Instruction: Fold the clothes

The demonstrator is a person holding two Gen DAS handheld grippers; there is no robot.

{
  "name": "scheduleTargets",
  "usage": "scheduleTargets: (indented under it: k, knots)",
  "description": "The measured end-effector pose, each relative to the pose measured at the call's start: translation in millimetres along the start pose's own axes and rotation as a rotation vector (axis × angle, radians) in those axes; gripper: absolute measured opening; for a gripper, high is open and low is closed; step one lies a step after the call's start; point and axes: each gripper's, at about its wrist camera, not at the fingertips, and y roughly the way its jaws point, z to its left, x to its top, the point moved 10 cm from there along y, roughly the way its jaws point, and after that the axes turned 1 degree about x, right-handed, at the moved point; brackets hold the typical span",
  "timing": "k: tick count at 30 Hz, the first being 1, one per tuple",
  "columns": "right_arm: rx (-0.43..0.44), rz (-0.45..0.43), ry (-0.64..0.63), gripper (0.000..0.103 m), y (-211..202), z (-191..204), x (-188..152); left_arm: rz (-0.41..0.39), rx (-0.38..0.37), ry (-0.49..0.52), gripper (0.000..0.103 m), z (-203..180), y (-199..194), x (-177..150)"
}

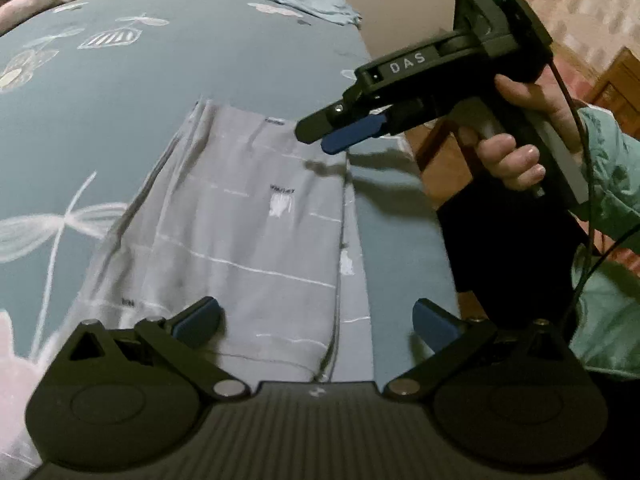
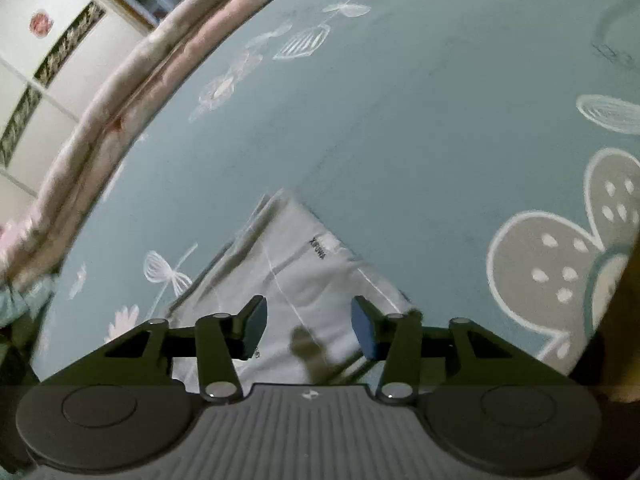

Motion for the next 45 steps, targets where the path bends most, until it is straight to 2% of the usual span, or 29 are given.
scheduleTargets:
  k: [3, 6, 8, 11, 16, 19, 21, 24, 27, 30, 33, 37, 40, 43, 45]
  knots:
    - [-0.043, -0.053, -0.074, 0.059, -16, 4, 1, -0.079, -0.030, 0.027, 0.102, 5, -20, 41]
    - [-0.158, -0.094, -0.208, 0.060, -21, 7, -1, -0.140, -0.075, 0.022, 0.102, 15, -25, 87]
    - [-0.197, -0.102, -0.301, 0.060, -15, 13, -4, -0.153, -0.111, 0.004, 0.102, 24, -15, 114]
    - [-0.213, -0.109, -0.414, 0.060, -5, 24, -9, -0.124, -0.149, -0.015, 0.102, 31, 16, 136]
    - [-0.168, -0.142, -0.567, 0.060, 0, 41, -21, -0.051, -0.169, -0.035, 0.102, 35, 64, 136]
    - [-0.082, -0.159, -0.558, 0.062, 3, 45, -25, -0.024, -0.129, -0.061, 0.102, 45, 79, 131]
    - [-0.067, -0.150, -0.554, 0.064, 9, 40, -27, -0.020, -0.101, -0.069, 0.102, 52, 85, 131]
    - [-0.046, -0.162, -0.573, 0.071, 11, 36, -33, -0.019, -0.113, -0.084, 0.102, 55, 84, 132]
    - [-0.056, -0.155, -0.547, 0.071, 6, 36, -33, -0.024, -0.082, -0.078, 0.102, 53, 79, 137]
    - [-0.041, -0.172, -0.519, 0.071, 0, 40, -28, -0.044, -0.105, -0.039, 0.102, 43, 75, 149]
    - [-0.005, -0.207, -0.543, 0.075, 1, 52, -20, -0.021, -0.119, -0.040, 0.102, 38, 80, 149]
    - [-0.053, -0.190, -0.577, 0.075, 17, 52, -18, 0.021, -0.103, -0.075, 0.102, 46, 94, 141]
    - [-0.051, -0.197, -0.604, 0.077, 19, 45, -25, 0.019, -0.094, -0.082, 0.102, 50, 97, 139]
    - [-0.025, -0.234, -0.632, 0.086, 17, 41, -36, 0.018, -0.081, -0.089, 0.102, 51, 98, 140]
    - [-0.047, -0.243, -0.663, 0.086, 17, 45, -40, 0.010, -0.073, -0.103, 0.102, 49, 94, 144]
